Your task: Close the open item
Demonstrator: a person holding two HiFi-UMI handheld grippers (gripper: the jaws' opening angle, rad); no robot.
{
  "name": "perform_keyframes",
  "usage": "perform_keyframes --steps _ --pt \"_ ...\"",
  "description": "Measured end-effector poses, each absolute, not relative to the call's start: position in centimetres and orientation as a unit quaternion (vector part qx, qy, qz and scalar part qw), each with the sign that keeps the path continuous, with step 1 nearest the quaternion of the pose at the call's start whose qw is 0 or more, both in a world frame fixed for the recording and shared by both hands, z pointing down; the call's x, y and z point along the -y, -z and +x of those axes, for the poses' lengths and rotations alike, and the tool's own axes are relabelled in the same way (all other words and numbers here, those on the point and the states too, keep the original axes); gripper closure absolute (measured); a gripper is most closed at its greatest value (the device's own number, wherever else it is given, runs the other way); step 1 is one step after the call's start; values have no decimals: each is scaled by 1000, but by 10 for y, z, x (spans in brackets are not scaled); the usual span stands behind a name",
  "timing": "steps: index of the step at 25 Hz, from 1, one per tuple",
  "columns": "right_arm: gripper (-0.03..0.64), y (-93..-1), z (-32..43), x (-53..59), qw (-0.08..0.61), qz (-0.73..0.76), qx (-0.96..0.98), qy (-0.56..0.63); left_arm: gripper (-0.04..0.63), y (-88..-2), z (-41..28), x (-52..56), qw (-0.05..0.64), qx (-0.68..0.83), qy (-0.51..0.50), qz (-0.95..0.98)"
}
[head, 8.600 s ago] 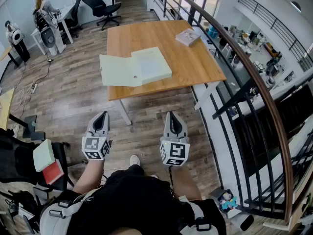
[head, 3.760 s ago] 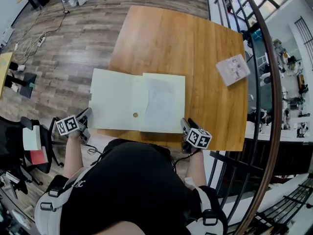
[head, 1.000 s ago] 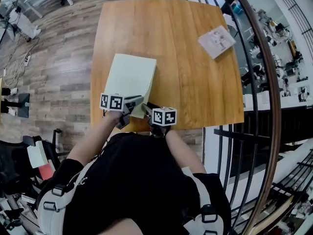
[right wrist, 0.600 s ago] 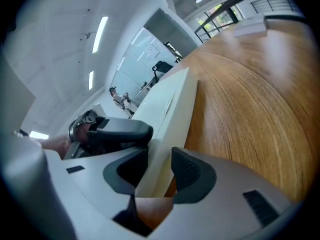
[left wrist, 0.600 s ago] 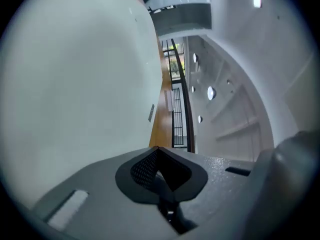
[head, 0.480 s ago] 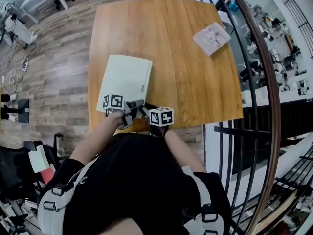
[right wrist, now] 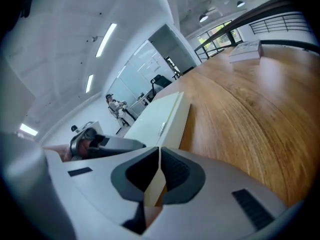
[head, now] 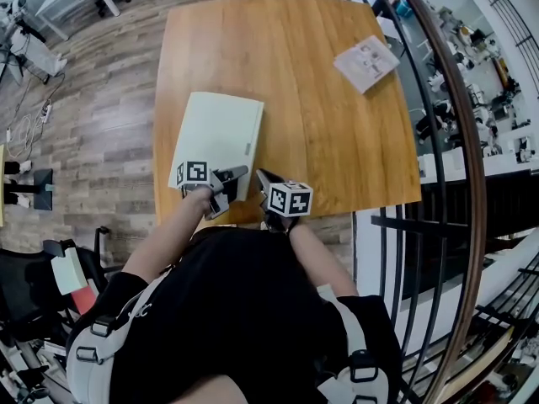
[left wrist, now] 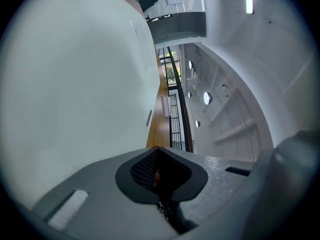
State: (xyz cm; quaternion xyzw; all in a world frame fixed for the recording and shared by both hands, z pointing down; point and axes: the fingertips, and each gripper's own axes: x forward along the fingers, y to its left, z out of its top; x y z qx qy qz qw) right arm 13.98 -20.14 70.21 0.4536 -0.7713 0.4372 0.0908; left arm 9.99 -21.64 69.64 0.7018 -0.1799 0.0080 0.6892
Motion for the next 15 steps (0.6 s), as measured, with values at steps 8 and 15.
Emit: perform_keyframes --steps 8,15 --pt "454 -713 126 254 103 450 745 -482 595 -696 107 209 685 171 -16 708" --pt "439 -731 118 257 173 454 734 -474 597 -696 106 201 689 164 -13 706"
